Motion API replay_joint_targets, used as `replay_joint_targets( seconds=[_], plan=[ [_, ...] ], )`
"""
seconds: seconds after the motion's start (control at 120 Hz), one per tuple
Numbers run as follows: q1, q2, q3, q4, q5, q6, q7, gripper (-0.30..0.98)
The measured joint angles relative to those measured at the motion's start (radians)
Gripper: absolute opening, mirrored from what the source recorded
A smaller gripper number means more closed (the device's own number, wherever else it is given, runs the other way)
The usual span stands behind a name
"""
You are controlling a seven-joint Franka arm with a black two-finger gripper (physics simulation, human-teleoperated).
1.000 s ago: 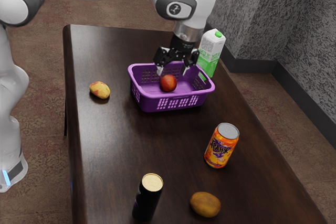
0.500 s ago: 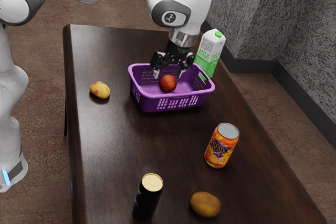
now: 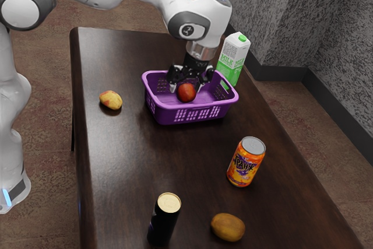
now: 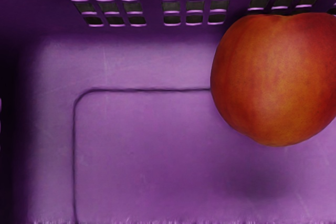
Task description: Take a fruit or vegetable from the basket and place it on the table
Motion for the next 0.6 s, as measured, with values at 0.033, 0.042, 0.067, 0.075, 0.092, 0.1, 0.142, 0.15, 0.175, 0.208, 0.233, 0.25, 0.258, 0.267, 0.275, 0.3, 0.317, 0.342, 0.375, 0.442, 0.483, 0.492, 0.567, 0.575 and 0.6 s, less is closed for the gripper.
replay_joint_targets(
  seconds=[0.033, 0.042, 0.067, 0.075, 0.092, 0.1, 0.142, 0.15, 0.175, 0.208, 0.233, 0.25, 0.258, 0.267, 0.275, 0.3, 0.317, 0.342, 0.375, 0.442, 0.483, 0.492, 0.567, 0.575, 0.6],
  plan=[
    [-0.003, 0.000, 0.002, -0.004, 0.000, 0.003, 0.002, 0.69],
    [-0.003, 0.000, 0.002, -0.004, -0.001, 0.004, 0.002, 0.69],
    [-0.003, 0.000, 0.003, -0.006, -0.001, 0.006, 0.003, 0.69],
    [-0.004, 0.000, 0.004, -0.006, -0.001, 0.006, 0.004, 0.69],
    [-0.006, -0.001, 0.006, -0.007, -0.001, 0.007, 0.004, 0.69],
    [-0.006, -0.001, 0.007, -0.007, -0.001, 0.008, 0.005, 0.69],
    [-0.006, -0.001, 0.010, -0.008, -0.001, 0.010, 0.007, 0.69],
    [-0.007, -0.001, 0.012, -0.008, -0.001, 0.010, 0.007, 0.69],
    [-0.007, -0.001, 0.015, -0.009, -0.001, 0.011, 0.008, 0.69],
    [-0.007, -0.002, 0.019, -0.012, -0.001, 0.013, 0.009, 0.69],
    [-0.005, -0.002, 0.021, -0.016, -0.001, 0.014, 0.010, 0.69],
    [-0.004, -0.002, 0.023, -0.019, -0.001, 0.014, 0.011, 0.69],
    [-0.003, -0.002, 0.023, -0.020, -0.001, 0.014, 0.011, 0.69],
    [-0.002, -0.002, 0.025, -0.021, -0.001, 0.015, 0.012, 0.69],
    [-0.002, -0.002, 0.026, -0.023, -0.001, 0.015, 0.012, 0.69],
    [0.001, -0.002, 0.029, -0.027, -0.001, 0.016, 0.013, 0.69],
    [0.003, -0.002, 0.030, -0.028, -0.001, 0.017, 0.013, 0.69],
    [0.006, -0.002, 0.032, -0.031, -0.001, 0.018, 0.014, 0.69],
    [0.011, -0.001, 0.035, -0.034, -0.002, 0.020, 0.015, 0.69],
    [0.024, 0.000, 0.037, -0.038, -0.002, 0.025, 0.017, 0.69],
    [0.032, 0.001, 0.038, -0.038, -0.002, 0.028, 0.018, 0.69],
    [0.034, 0.001, 0.038, -0.038, -0.002, 0.029, 0.018, 0.69],
    [0.045, 0.002, 0.038, -0.039, -0.002, 0.033, 0.020, 0.69],
    [0.046, 0.002, 0.038, -0.039, -0.002, 0.033, 0.020, 0.69],
    [0.048, 0.002, 0.038, -0.039, -0.002, 0.035, 0.020, 0.69]
  ],
)
